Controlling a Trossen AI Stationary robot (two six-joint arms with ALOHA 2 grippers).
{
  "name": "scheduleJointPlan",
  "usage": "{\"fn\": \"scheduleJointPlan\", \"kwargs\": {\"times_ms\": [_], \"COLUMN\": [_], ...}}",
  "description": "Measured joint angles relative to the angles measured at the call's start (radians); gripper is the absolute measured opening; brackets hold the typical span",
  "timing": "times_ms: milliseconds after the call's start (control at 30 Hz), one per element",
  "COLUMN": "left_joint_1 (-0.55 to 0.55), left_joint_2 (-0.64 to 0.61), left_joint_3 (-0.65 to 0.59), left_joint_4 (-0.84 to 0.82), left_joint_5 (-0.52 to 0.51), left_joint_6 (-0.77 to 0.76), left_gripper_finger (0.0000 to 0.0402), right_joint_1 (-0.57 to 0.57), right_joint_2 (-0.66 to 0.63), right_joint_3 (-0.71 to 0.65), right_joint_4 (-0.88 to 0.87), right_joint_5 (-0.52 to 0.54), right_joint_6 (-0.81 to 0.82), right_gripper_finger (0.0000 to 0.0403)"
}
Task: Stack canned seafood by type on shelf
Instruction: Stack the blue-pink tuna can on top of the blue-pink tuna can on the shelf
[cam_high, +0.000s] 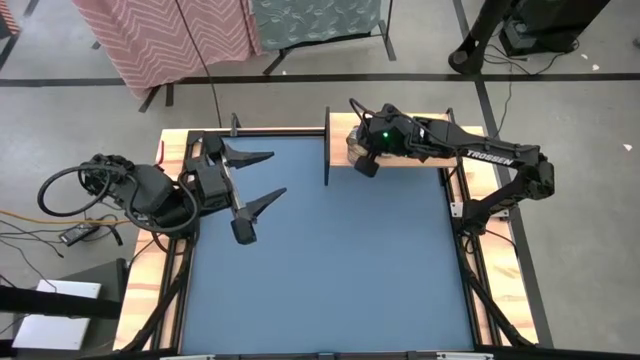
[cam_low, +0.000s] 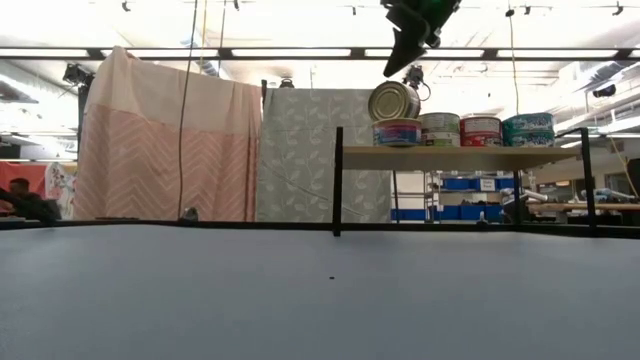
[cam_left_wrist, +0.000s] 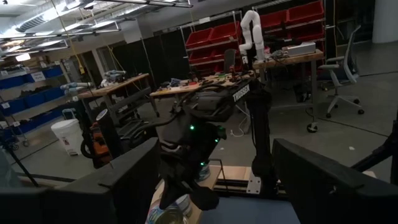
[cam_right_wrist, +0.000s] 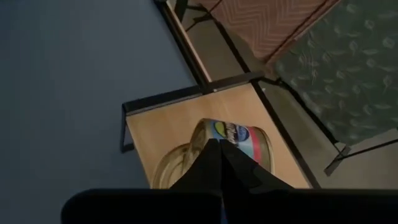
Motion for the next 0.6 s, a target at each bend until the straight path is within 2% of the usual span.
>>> {"fn": "scheduleJointPlan", "kwargs": {"times_ms": [600], "left_joint_1": [0.000], "left_joint_2": [0.000], "left_joint_3": [0.000], "left_joint_4": [-0.014], "left_joint_5": [0.000], "left_joint_6": [-0.002], "left_gripper_finger": [0.0312], "right_joint_1": [-0.013], "right_joint_2": [0.006], "right_joint_3": [-0.001], "right_joint_4": [-0.012], "right_joint_5": [-0.030], "right_joint_6": [-0.014], "right_gripper_finger": [0.0003]}}
